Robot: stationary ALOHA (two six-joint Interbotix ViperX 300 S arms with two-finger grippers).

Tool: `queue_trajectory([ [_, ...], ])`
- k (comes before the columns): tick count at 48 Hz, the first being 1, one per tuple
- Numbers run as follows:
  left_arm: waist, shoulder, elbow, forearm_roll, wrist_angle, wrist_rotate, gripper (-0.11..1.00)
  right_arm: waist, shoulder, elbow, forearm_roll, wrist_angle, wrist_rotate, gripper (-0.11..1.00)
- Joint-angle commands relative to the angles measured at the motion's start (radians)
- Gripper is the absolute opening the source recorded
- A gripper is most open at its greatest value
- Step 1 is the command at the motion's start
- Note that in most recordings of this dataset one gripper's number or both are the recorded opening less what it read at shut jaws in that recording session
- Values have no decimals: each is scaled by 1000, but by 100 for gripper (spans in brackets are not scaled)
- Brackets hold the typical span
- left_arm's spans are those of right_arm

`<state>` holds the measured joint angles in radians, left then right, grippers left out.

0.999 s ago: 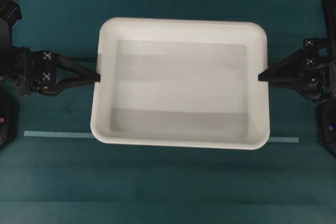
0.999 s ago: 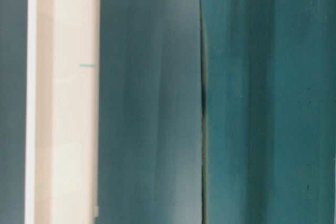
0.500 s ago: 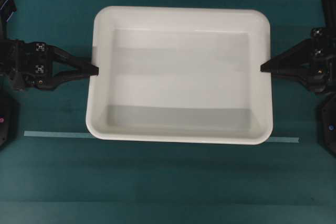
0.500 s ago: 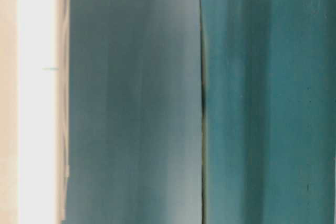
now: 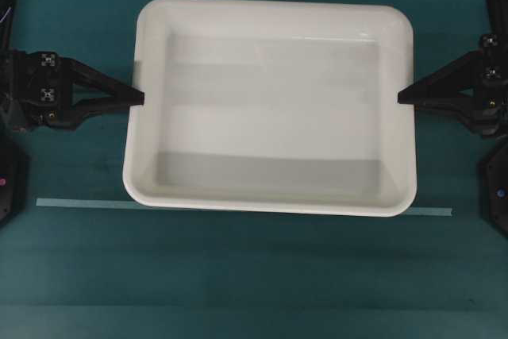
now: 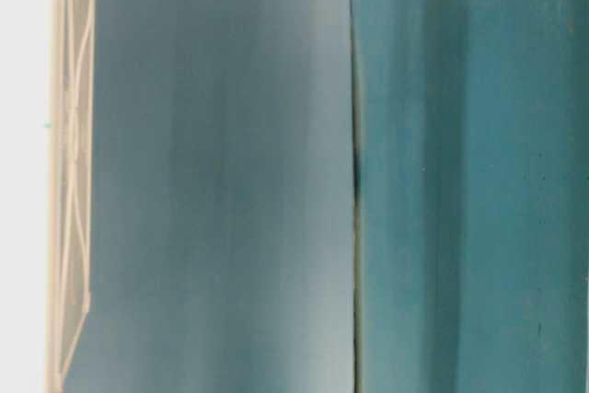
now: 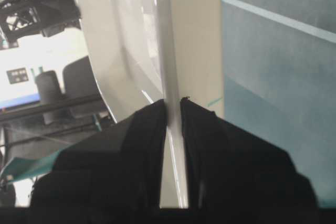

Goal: Lift the white case with both hands.
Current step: 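Lift the white tray upward with both grippers together, then lower the held tray back onto the table with both grippers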

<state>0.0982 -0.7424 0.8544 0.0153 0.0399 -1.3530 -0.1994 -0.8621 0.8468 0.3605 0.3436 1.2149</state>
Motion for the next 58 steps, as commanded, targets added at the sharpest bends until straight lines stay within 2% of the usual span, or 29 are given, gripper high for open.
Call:
queue_trajectory([
  [1, -3, 18, -48, 3, -11, 6, 6, 5, 18, -41, 3, -11, 0, 12],
  [29, -3, 23, -60, 3, -3, 6, 6, 5, 23, -43, 3, -8, -2, 12],
  [33, -3, 29, -57, 3, 17, 6, 6, 6, 38, -41, -9, 2, -3, 12],
  [49, 0, 61, 14, 5, 28, 3, 6, 31, 135, -12, -46, -3, -6, 12],
  [58, 3, 87, 57, 3, 44, 2, 6, 32, 166, 38, -46, -5, -6, 12],
])
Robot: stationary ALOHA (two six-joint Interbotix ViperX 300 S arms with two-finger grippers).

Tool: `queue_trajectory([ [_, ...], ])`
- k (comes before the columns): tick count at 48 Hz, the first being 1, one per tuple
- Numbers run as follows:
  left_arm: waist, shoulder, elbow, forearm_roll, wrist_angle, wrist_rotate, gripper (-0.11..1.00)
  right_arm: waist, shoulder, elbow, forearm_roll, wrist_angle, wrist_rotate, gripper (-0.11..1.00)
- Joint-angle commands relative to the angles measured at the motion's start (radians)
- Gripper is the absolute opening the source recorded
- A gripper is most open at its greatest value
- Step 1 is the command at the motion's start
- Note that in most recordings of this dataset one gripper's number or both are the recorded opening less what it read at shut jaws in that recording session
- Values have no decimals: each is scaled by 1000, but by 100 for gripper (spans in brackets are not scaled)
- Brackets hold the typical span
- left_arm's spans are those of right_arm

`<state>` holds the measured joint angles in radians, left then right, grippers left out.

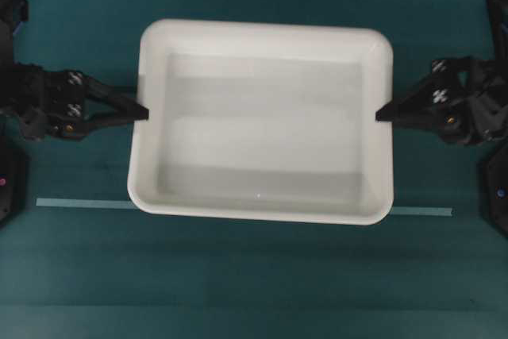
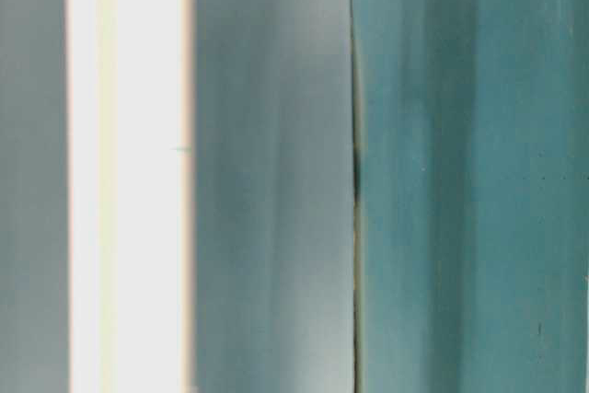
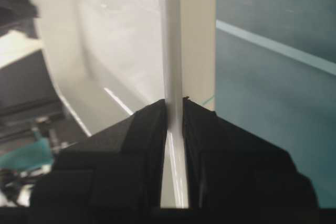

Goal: Lift the white case with both hands.
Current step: 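Lower the held tray back onto the table with both grippers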

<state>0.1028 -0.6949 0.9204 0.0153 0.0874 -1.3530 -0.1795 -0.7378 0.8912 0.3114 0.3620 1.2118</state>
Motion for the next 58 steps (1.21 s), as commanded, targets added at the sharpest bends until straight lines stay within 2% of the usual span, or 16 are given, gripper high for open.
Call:
queue_trajectory([
  [1, -2, 43, -6, 3, 3, 2, 6, 14, 44, 0, 3, -20, -3, 12],
  [16, 11, 92, 55, 3, 57, 2, 6, 29, 133, 91, 2, -78, -9, 11],
  [23, 17, 133, 86, 3, 60, -3, 6, 34, 181, 100, 2, -98, -34, 11],
  [33, 25, 209, 107, 3, 55, -49, 6, 34, 268, 109, 2, -110, -52, 11],
  [43, 25, 276, 117, 5, 55, -49, 6, 34, 344, 124, 2, -149, -54, 11],
  [58, 25, 354, 137, 3, 54, -54, 6, 34, 422, 141, 2, -160, -91, 11],
])
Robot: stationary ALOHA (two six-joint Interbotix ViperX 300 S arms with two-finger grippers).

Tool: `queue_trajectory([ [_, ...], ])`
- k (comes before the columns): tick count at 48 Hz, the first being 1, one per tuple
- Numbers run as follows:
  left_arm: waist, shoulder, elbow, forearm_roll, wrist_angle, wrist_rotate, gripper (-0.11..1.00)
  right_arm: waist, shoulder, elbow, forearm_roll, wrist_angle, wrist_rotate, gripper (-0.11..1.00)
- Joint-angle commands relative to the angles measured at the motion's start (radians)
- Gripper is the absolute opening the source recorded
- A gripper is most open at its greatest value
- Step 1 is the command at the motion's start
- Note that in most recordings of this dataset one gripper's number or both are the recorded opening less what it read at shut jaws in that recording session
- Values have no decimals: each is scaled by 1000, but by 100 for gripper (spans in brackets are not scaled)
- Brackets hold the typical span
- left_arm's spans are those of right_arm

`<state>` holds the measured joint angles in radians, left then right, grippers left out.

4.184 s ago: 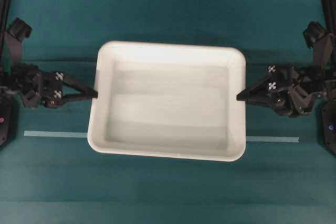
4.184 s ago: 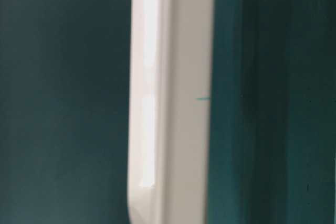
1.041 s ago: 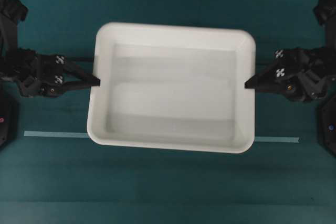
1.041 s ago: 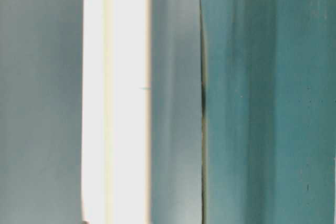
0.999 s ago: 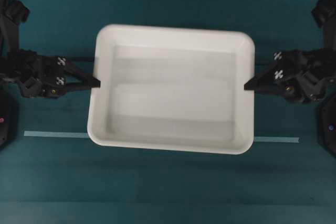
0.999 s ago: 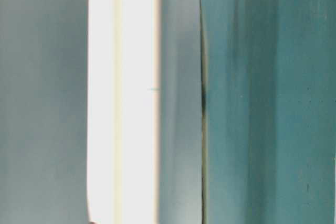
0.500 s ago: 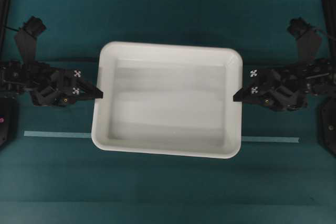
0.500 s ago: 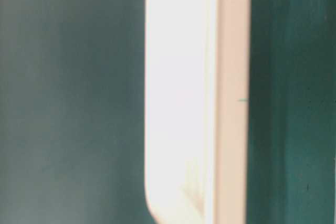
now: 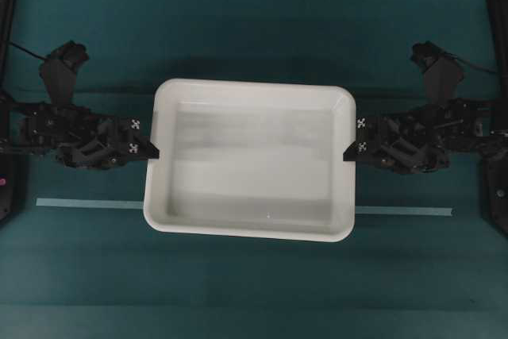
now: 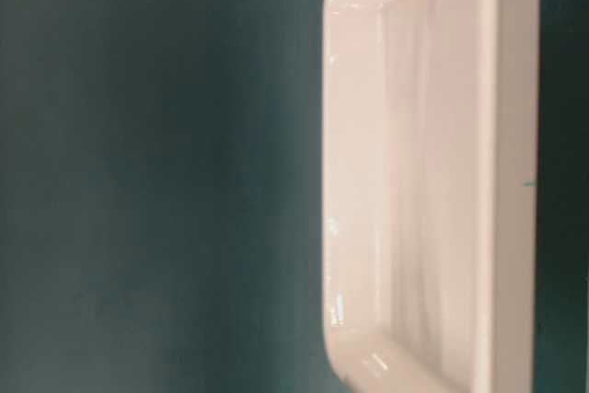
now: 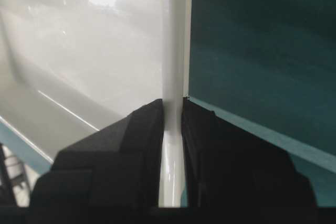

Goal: Lift the white case with both hands.
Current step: 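Lower the held tray back onto the table with both grippers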

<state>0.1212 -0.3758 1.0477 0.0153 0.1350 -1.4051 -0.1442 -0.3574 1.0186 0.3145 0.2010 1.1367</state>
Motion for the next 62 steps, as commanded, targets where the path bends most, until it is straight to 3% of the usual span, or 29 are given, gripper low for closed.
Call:
queue_trajectory([
  [1, 6, 41, 9, 3, 6, -2, 6, -2, 46, 14, -2, 0, -18, 11],
  [14, 6, 100, 18, 3, 2, -2, 6, -2, 103, 23, -2, -55, -46, 11],
  [35, 6, 112, 78, 3, -43, -2, 6, -2, 141, 77, -2, -155, -46, 11],
  [62, 9, 198, 83, 5, -135, -2, 5, 15, 161, 114, -2, -227, -44, 11],
])
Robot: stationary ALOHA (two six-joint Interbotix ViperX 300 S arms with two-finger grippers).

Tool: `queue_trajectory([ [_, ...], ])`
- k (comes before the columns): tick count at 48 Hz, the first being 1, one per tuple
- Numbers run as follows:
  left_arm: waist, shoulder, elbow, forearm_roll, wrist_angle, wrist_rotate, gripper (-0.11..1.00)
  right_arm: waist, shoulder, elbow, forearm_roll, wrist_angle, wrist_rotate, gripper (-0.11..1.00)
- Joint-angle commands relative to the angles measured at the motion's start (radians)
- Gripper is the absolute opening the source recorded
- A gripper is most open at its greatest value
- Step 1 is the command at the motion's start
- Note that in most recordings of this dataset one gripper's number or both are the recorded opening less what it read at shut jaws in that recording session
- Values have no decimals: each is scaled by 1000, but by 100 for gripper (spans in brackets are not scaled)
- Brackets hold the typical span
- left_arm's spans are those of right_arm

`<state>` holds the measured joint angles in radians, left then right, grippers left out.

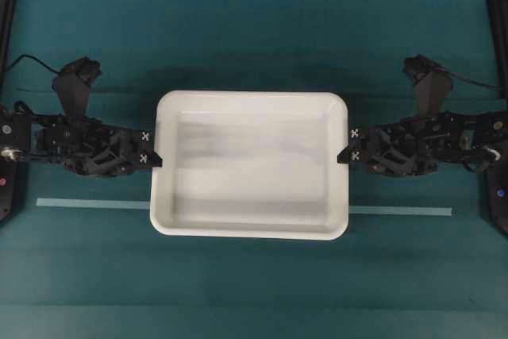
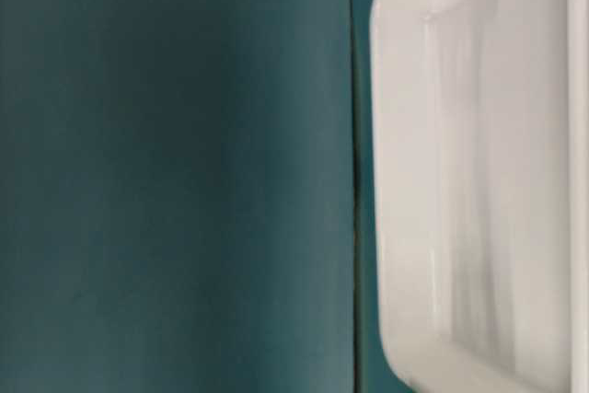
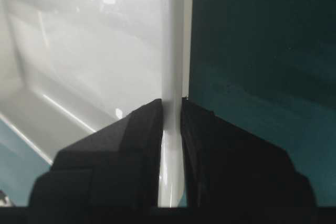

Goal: Lift the white case with both hands.
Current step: 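Lower the held tray back onto the table with both grippers, then open both grippers to release the tray rims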

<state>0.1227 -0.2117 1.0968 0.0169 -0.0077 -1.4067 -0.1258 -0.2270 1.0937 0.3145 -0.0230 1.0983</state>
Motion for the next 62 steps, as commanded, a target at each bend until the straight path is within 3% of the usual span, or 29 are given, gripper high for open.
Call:
queue_trajectory([
  [1, 8, 37, 34, 3, 6, 0, 5, -3, 31, 40, -2, -6, -6, 11],
  [19, 20, 49, 35, 3, 0, 0, 5, -3, 110, 37, 0, -61, -5, 11],
  [62, 21, 58, -2, 3, -8, 0, 6, -12, 58, 32, 3, -18, -2, 13],
])
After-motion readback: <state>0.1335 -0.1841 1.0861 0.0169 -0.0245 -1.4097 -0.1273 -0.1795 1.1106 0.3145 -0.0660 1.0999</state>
